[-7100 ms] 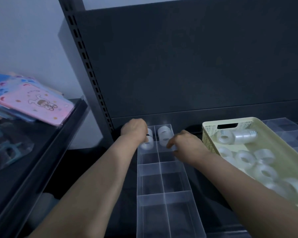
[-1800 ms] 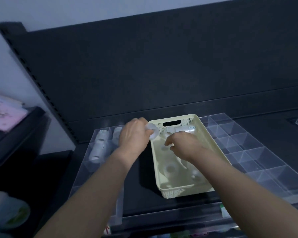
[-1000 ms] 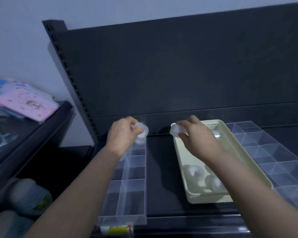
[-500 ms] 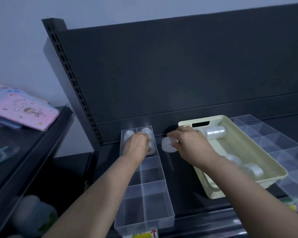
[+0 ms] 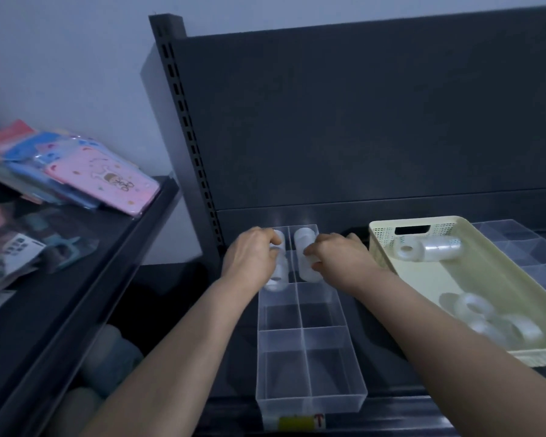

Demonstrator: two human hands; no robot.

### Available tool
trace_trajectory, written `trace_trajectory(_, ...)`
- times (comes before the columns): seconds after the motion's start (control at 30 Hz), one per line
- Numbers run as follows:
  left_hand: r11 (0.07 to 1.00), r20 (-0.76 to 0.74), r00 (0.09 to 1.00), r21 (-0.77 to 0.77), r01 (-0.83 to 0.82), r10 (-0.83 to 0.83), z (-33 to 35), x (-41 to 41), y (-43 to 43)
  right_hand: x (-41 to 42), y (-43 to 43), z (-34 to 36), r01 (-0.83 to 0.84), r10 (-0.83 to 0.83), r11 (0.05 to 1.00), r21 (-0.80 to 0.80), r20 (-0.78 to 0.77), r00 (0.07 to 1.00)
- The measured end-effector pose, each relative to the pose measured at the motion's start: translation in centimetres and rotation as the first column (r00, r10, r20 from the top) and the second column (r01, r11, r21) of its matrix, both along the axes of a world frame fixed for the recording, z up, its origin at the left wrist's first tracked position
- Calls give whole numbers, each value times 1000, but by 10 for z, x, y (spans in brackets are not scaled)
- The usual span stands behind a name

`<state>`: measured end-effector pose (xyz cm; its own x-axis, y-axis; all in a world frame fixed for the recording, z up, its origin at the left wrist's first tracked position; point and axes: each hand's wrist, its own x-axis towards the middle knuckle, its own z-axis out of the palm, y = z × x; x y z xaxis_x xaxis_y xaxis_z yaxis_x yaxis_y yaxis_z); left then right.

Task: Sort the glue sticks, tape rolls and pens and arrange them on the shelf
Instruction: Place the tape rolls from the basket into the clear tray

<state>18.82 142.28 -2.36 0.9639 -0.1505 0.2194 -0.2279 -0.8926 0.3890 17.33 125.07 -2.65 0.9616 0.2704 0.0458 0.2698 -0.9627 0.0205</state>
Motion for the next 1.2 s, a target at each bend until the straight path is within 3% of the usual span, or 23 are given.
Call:
trace_trajectory(0.33,1000,3,1000,-12,-7,7,10,-5,-2,8,0,-13,18,-18,1000,-10,-4,1000)
trace_trajectory(0.5,1000,4,1000,-5,26,-26,20,-8,-26,-3,-21,8,28,-33,999,41,129,991)
trace_trajectory(0.6,997,11,997,-8,77,-77,24,-12,-54,-16,-48,11,74,-76,997,16,180,981)
trace_trajectory(0.87,975,-60,973,14,223,-222,17,-25,-161,-63,-174,10,298,-307,950,95,97,947)
trace_trajectory(1.03,950,-90,954,110,294,-285,8,-20,-222,-83,-227,8,391,-401,913,113,87,912)
trace_trajectory(1.2,923,-157,960,274,269,-233,-1,-3,-264,-85,-244,2,328,-335,936,124,44,941)
